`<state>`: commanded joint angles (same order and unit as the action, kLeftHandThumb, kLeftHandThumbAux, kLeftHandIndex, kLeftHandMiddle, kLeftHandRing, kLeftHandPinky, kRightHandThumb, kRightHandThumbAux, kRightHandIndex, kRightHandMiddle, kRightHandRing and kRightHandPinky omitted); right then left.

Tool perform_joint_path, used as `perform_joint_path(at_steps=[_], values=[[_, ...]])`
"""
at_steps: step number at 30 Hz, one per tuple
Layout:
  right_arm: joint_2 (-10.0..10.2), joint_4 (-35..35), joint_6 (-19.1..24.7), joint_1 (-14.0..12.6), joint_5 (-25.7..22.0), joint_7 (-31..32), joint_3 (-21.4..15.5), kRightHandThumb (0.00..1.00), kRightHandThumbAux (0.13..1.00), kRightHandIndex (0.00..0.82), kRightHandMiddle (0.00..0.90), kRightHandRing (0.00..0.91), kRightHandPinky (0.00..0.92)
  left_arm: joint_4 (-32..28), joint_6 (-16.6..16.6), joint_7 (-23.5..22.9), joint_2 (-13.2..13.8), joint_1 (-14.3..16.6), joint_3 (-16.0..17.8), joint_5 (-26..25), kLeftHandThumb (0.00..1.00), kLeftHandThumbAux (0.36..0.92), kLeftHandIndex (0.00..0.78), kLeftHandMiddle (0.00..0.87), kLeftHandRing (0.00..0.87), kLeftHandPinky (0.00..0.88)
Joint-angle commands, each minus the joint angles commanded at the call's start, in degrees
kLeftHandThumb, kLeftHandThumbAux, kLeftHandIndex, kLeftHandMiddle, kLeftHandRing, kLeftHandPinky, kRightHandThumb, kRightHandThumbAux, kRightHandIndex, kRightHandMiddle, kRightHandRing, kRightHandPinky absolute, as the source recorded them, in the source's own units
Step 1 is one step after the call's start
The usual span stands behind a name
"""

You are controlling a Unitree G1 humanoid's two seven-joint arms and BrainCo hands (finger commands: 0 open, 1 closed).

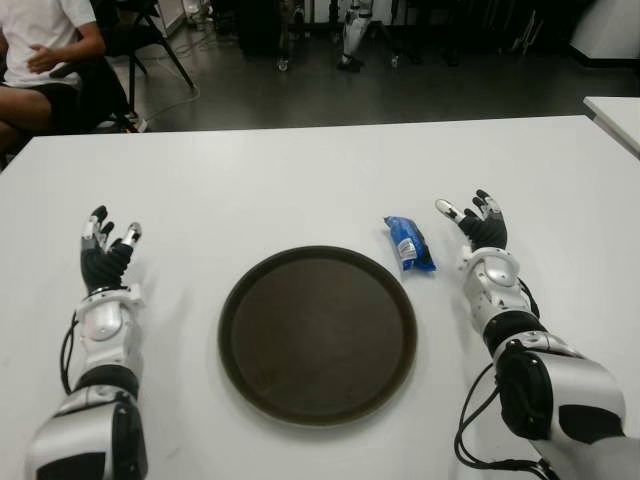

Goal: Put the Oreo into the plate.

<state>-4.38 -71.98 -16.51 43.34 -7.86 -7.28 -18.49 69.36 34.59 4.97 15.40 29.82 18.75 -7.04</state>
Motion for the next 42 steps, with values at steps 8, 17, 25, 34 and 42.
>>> perform_joint_path(at_steps=[8, 17, 25, 34, 42], values=[[0.03, 0.05, -0.07, -0.03, 0.28, -0.45, 0.19, 0.000, 0.869, 0.108, 0.078, 0.084, 0.104, 0.11, -0.08, 0.34, 0.11, 0.01, -0.18, 0.30, 0.000, 0.726, 0.000, 0.000, 0.000, 0.000], [-0.02, 0.03, -0.26, -0.07, 0.16, -0.09, 0.18, 0.000, 0.868, 0.094, 0.074, 0.079, 0.094, 0.03, -0.17, 0.32, 0.14, -0.04, -0.32, 0.47, 0.000, 0.738, 0.000, 0.000, 0.000, 0.000], [-0.01, 0.07, -0.42, -0.11, 0.36, -0.32, 0.32, 0.000, 0.865, 0.103, 0.077, 0.083, 0.101, -0.16, -0.33, 0.25, 0.19, -0.08, -0.44, 0.62, 0.000, 0.734, 0.000, 0.000, 0.000, 0.000], [0.20, 0.86, -2.05, -0.60, 2.02, -0.62, 2.07, 0.000, 0.844, 0.078, 0.074, 0.070, 0.079, -0.01, -0.60, 0.89, 0.25, 0.03, -0.44, 0.85, 0.000, 0.728, 0.000, 0.000, 0.000, 0.000], [-0.07, 2.09, -6.40, -1.83, 5.32, 1.57, 5.87, 0.000, 0.808, 0.088, 0.081, 0.069, 0.079, -0.06, -0.38, 0.66, -0.02, 0.01, -0.12, 0.39, 0.000, 0.735, 0.000, 0.000, 0.000, 0.000]])
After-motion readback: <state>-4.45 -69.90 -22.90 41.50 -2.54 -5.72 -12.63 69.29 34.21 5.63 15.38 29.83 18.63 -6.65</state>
